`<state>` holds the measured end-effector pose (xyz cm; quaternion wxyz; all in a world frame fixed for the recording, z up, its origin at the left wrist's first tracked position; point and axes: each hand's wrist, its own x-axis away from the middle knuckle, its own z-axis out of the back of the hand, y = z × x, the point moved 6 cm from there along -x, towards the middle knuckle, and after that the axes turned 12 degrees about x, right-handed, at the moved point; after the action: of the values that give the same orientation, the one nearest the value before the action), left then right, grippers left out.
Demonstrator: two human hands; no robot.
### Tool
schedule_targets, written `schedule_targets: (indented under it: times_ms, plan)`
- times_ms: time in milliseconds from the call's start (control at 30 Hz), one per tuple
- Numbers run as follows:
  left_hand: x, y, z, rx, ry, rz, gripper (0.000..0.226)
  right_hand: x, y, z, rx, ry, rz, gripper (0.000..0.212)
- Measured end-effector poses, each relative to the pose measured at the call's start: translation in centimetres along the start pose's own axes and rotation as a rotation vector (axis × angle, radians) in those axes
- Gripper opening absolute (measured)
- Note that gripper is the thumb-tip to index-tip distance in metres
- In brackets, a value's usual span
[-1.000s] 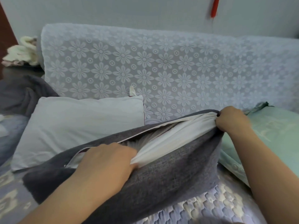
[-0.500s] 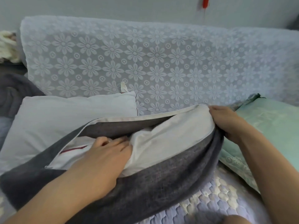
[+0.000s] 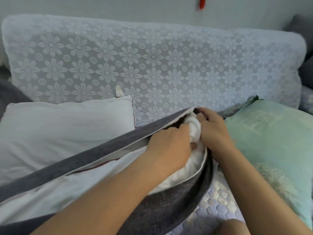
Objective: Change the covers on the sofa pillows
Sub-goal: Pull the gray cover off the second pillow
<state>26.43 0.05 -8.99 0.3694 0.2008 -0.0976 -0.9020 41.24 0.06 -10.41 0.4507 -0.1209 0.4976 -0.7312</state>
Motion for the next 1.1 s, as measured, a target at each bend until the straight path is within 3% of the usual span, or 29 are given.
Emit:
schedule_targets:
  times_ms: [33, 133, 167, 300, 400, 467, 600, 633, 700, 767, 867, 933, 1033, 1100]
  plan:
    - [0.2, 0.6, 0.0, -0.028, 0.032, -0.087, 0.024, 0.1, 0.7, 0.6, 0.07, -0.019, 0.002, 0.022]
    - [2.7, 2.6, 0.4, -0.21, 0.099, -0.25, 0.05, 0.4, 2.9, 1.7, 0.432, -0.087, -0.016, 0.011]
    - [3.4, 3.0, 0.9, -0.226, 0.121, -0.242, 0.054, 1.0, 3.6, 1.8, 0.494, -0.118, -0.059, 0.021]
    - [3.1, 1.3, 3.4, -0.191, 0.239, -0.194, 0.047, 4.5, 3.2, 2.4, 0.146, -0.337, -0.045, 0.019]
    - [2.9, 0.9, 4.9, -0.145, 0.29, -0.276, 0.044, 4.2, 1.5, 2.8, 0.36, -0.297, 0.09, 0.018]
    - [3.8, 1.1, 5.6, -0.115, 0.276, -0.326, 0.04, 2.4, 2.6, 1.9, 0.54, -0.254, 0.036, 0.03]
    - [5.2, -2.8, 8.8, 0.038, 0.361, -0.187, 0.034, 0.1, 8.4, -1.4, 0.742, -0.339, -0.138, 0.012]
    - [5.3, -4.4, 9.5, 0.098, 0.398, -0.118, 0.03, 0.1, 9.4, -2.4, 0.748, -0.341, -0.153, 0.017]
    - [5.7, -7.1, 10.1, 0.12, 0.481, -0.027, 0.028, 0.4, 10.1, -4.6, 0.729, -0.356, -0.114, 0.034]
    - [6.0, -8.4, 9.2, -0.006, 0.485, -0.028, 0.032, 0.6, 9.5, -6.7, 0.618, -0.408, -0.086, 0.039]
    - [5.7, -10.9, 8.6, -0.03, 0.495, -0.011, 0.03, 0.9, 8.0, -8.8, 0.168, -0.466, -0.203, 0.028]
    - [4.3, -13.3, 8.5, 0.062, 0.5, 0.018, 0.024, 0.3, 7.3, -10.6, 0.005, -0.493, -0.25, 0.036]
    - [1.0, -17.1, 7.3, 0.142, 0.465, 0.074, 0.019, -1.7, 6.5, -13.3, -0.007, -0.52, -0.229, 0.027]
    - [-1.3, -19.8, 6.1, 0.199, 0.428, 0.128, 0.016, -3.7, 6.2, -15.7, 0.111, -0.58, -0.21, 0.02]
